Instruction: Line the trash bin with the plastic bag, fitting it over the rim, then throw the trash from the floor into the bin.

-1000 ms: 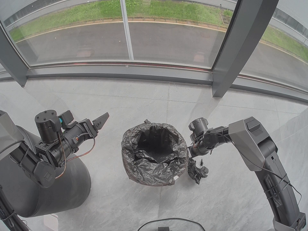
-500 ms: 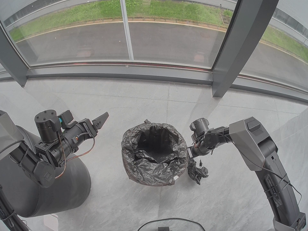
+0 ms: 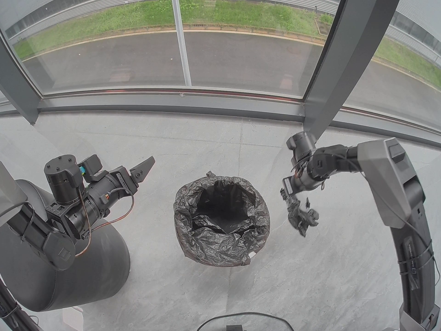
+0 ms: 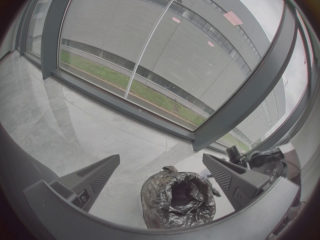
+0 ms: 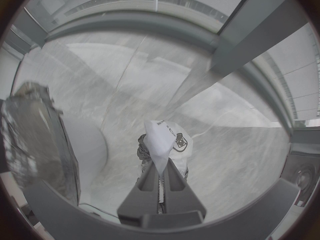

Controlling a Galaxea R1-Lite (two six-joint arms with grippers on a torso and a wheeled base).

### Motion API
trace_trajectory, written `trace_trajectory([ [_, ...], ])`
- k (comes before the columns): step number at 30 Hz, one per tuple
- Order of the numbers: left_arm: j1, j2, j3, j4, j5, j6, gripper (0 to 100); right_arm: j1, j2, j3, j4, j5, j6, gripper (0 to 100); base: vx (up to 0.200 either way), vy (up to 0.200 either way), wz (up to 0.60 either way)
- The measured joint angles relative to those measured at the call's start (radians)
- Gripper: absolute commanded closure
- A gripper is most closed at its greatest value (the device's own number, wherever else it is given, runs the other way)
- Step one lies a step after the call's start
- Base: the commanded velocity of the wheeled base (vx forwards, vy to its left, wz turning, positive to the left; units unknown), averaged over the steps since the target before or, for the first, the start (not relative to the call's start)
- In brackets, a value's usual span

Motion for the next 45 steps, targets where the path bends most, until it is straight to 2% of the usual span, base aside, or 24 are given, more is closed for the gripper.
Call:
trace_trajectory([
  [3, -0.006, -0.014, 0.007, 0.000, 0.000, 0.000, 0, -0.016, -0.098, 0.000, 0.018, -0.049, -0.011, 100, 0.000, 0.000, 0.00],
  [8, -0.013, -0.039, 0.016, 0.001, 0.001, 0.000, 0, 0.006, -0.280, 0.001, 0.061, -0.069, -0.008, 100, 0.000, 0.000, 0.00],
  [12, -0.014, -0.056, 0.020, 0.001, 0.001, 0.000, 0, 0.112, -0.401, 0.018, 0.120, -0.073, 0.012, 100, 0.000, 0.000, 0.00],
  [20, -0.014, -0.083, 0.027, 0.001, 0.001, 0.002, 0, 0.406, -0.513, 0.066, 0.176, -0.079, 0.104, 100, 0.000, 0.000, 0.00],
  [24, -0.015, -0.091, 0.031, 0.001, 0.001, 0.003, 0, 0.485, -0.496, 0.079, 0.153, -0.080, 0.147, 100, 0.000, 0.000, 0.00],
  [31, -0.014, -0.094, 0.032, 0.001, 0.000, 0.004, 0, 0.522, -0.379, 0.084, 0.006, -0.088, 0.166, 100, 0.000, 0.000, 0.00],
  [39, -0.013, -0.093, 0.033, 0.001, 0.000, 0.004, 0, 0.531, -0.233, 0.051, -0.020, -0.094, 0.166, 100, 0.000, 0.000, 0.00],
  [45, -0.013, -0.093, 0.036, 0.001, 0.000, 0.004, 0, 0.503, -0.167, 0.024, -0.022, -0.097, 0.164, 100, 0.000, 0.000, 0.00],
])
